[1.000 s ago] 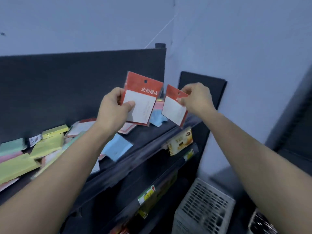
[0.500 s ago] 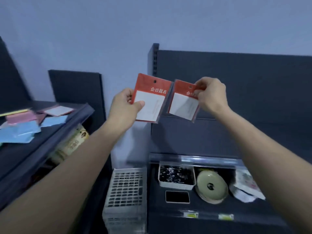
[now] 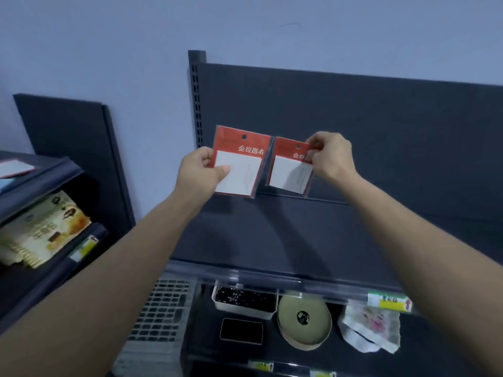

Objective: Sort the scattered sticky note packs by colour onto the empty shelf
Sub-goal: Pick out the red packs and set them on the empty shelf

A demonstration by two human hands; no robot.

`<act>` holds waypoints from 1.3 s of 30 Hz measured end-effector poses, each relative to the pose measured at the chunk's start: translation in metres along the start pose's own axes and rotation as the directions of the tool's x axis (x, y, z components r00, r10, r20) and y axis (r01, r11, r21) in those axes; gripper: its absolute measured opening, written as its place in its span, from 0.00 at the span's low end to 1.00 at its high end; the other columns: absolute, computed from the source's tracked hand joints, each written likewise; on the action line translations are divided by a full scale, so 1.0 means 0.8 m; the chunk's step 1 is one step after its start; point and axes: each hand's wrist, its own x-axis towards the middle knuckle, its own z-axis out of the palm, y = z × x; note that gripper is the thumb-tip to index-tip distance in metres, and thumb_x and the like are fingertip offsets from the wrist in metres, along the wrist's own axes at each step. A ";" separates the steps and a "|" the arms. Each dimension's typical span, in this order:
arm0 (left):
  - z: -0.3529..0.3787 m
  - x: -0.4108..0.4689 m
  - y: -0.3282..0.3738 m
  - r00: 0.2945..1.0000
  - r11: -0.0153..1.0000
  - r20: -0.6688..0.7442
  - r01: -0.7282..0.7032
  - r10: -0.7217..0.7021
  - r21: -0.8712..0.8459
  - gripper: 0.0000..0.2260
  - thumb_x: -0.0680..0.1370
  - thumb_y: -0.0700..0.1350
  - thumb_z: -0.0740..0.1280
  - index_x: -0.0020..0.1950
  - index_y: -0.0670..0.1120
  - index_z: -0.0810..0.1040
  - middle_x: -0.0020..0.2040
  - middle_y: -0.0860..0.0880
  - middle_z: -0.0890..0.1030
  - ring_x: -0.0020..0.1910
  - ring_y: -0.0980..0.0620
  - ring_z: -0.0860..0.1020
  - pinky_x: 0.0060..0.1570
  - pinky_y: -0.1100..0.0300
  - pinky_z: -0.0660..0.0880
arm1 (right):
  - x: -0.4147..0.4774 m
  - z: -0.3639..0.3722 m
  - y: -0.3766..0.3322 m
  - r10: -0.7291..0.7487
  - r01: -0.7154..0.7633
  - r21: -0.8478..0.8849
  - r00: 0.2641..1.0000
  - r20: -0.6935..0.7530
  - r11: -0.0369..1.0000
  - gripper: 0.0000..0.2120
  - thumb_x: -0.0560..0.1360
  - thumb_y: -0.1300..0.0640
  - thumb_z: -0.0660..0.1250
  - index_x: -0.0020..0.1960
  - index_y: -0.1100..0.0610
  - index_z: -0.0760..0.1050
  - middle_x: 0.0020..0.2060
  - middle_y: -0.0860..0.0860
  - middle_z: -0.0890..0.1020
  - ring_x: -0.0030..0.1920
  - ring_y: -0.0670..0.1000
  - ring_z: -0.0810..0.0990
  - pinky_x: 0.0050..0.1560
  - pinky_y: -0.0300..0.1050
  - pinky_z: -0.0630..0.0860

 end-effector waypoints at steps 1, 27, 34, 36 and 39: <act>0.005 0.003 -0.004 1.000 1.000 -0.019 0.001 -0.001 -0.003 0.07 0.76 0.34 0.66 0.49 0.44 0.76 0.47 0.47 0.82 0.46 0.49 0.81 0.46 0.55 0.79 | 0.011 0.007 0.007 -0.010 0.009 0.013 1.000 0.028 1.000 0.12 0.74 0.69 0.60 0.47 0.56 0.79 0.47 0.54 0.82 0.47 0.54 0.81 0.50 0.49 0.79; 0.017 0.171 -0.135 0.959 0.958 0.045 0.274 -0.278 0.087 0.06 0.76 0.35 0.67 0.52 0.42 0.77 0.50 0.48 0.81 0.49 0.48 0.80 0.46 0.57 0.77 | 0.142 0.211 0.090 0.117 -0.128 0.052 0.977 0.177 0.990 0.11 0.77 0.68 0.59 0.42 0.58 0.77 0.43 0.55 0.81 0.43 0.52 0.77 0.48 0.47 0.77; 0.035 0.201 -0.162 0.948 0.951 0.092 0.298 -0.305 0.084 0.08 0.76 0.34 0.67 0.53 0.42 0.75 0.51 0.47 0.80 0.50 0.48 0.79 0.43 0.61 0.77 | 0.148 0.237 0.113 0.155 -0.164 0.071 0.980 0.121 0.984 0.08 0.76 0.68 0.61 0.47 0.61 0.79 0.45 0.56 0.82 0.45 0.54 0.79 0.49 0.47 0.78; 0.040 0.208 -0.167 0.946 0.950 0.101 0.299 -0.308 0.089 0.08 0.76 0.35 0.67 0.54 0.42 0.75 0.51 0.47 0.80 0.50 0.48 0.79 0.42 0.62 0.76 | 0.151 0.239 0.117 0.166 -0.173 0.078 0.982 0.088 0.982 0.07 0.75 0.68 0.62 0.50 0.60 0.77 0.47 0.56 0.81 0.46 0.55 0.79 0.50 0.48 0.78; 0.048 0.214 -0.174 0.939 0.944 0.122 0.311 -0.323 0.109 0.09 0.76 0.36 0.67 0.56 0.43 0.75 0.51 0.48 0.79 0.50 0.49 0.78 0.40 0.64 0.75 | 0.154 0.242 0.122 0.157 -0.157 0.006 0.987 0.047 0.988 0.06 0.75 0.67 0.63 0.48 0.60 0.77 0.46 0.57 0.81 0.46 0.56 0.79 0.48 0.50 0.78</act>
